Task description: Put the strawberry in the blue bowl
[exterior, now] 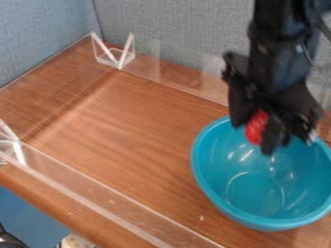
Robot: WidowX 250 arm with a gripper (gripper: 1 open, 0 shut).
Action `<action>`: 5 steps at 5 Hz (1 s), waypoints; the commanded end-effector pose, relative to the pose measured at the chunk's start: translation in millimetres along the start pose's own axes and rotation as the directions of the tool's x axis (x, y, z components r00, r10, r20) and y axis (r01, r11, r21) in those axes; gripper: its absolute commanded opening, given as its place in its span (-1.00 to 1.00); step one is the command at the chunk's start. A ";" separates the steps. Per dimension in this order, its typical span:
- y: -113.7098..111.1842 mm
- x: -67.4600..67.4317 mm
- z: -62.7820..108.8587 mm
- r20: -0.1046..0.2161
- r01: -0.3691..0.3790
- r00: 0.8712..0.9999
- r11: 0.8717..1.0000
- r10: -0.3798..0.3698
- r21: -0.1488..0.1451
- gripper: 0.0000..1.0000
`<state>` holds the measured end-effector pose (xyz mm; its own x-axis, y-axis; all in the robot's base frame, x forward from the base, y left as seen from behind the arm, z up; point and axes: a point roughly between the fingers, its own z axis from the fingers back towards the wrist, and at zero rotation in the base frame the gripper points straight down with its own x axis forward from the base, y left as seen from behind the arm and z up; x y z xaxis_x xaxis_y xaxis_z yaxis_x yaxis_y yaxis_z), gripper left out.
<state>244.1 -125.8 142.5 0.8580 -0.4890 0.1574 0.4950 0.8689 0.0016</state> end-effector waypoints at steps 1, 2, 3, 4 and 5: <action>-4.7 1.0 -1.0 0.037 0.009 0.999 1.000 -0.010 0.002 -1.00; -7.5 0.3 -14.1 0.018 0.016 1.000 1.000 -0.016 -0.001 -1.00; -10.5 -1.9 -29.1 -0.002 0.023 1.000 1.000 -0.023 -0.005 -1.00; -14.0 -2.6 -47.4 -0.026 0.032 0.999 0.999 -0.032 -0.015 -1.00; -20.2 -3.1 -64.4 -0.044 0.047 0.998 0.999 -0.048 -0.026 -1.00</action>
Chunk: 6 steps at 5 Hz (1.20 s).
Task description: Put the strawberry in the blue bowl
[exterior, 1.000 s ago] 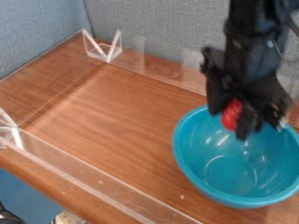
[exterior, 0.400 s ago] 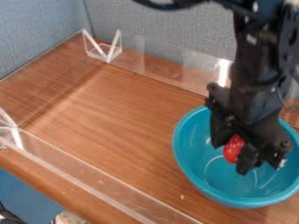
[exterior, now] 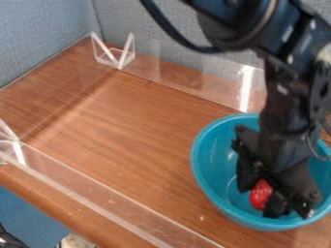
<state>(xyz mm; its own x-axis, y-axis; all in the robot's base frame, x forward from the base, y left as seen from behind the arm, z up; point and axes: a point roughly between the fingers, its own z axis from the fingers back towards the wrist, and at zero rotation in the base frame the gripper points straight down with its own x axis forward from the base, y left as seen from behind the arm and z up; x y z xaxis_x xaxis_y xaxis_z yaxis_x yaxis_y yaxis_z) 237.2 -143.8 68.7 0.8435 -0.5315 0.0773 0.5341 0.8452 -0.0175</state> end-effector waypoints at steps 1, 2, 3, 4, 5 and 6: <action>-2.4 5.3 2.0 0.027 0.004 1.000 1.000 -0.004 -0.002 -1.00; -2.5 4.5 1.8 0.026 0.000 1.000 1.000 0.000 0.001 -1.00; -2.8 4.0 2.0 0.026 -0.002 1.000 1.000 0.002 0.006 -1.00; -3.1 3.4 2.0 0.026 -0.005 1.000 1.000 0.004 0.011 -1.00; -3.5 2.9 2.0 0.026 -0.007 1.000 1.000 0.006 0.017 -1.00; -3.9 2.8 1.7 0.027 -0.007 1.000 1.000 0.007 0.022 -1.00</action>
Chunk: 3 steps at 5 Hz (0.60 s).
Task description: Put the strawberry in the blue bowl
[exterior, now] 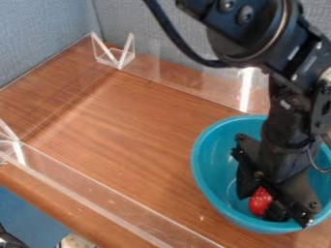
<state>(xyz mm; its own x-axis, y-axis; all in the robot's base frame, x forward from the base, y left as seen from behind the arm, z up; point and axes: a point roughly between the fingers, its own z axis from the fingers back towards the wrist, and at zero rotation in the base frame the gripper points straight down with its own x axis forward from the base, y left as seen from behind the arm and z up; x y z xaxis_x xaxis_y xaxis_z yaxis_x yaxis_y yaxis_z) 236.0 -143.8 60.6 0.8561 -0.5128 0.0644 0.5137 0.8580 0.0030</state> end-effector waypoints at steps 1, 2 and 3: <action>-3.7 4.2 9.3 0.042 0.015 0.999 1.000 -0.015 0.006 -1.00; -4.0 4.1 9.1 0.045 0.016 0.999 1.000 -0.017 0.012 -1.00; -4.3 4.0 9.3 0.049 0.018 0.999 1.000 -0.019 0.017 -1.00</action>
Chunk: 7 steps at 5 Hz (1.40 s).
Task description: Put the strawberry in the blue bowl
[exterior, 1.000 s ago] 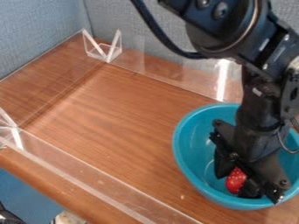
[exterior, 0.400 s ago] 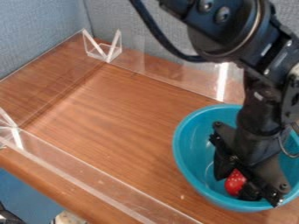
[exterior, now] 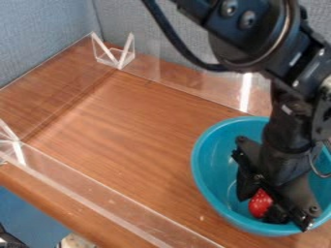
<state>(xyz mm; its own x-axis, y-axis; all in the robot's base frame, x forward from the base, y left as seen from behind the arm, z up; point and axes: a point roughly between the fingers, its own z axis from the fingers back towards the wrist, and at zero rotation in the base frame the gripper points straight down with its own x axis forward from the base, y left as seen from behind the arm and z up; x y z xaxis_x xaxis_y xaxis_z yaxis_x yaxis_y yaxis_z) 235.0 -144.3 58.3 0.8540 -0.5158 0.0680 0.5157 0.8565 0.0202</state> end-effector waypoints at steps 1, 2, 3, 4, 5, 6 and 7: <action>-3.4 4.7 12.0 0.049 0.016 0.999 1.000 -0.016 0.005 -1.00; -3.3 3.4 14.2 0.042 0.012 0.999 1.000 -0.012 0.010 1.00; -4.2 4.1 16.7 0.036 0.011 0.999 1.000 -0.012 0.016 1.00; -4.2 7.2 14.1 0.026 0.007 1.000 1.000 -0.007 0.017 1.00; -3.5 10.0 9.6 0.009 0.001 1.000 1.000 -0.001 0.018 1.00; -2.3 12.9 4.2 -0.002 -0.005 1.000 1.000 0.005 0.020 1.00; -1.1 19.3 -0.3 -0.006 -0.005 1.000 1.000 0.005 0.022 1.00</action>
<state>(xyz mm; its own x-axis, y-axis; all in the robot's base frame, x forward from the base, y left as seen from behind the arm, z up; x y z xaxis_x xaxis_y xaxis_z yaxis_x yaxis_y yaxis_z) 240.6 -150.9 45.6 0.8563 -0.5165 0.0056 0.5158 0.8556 0.0430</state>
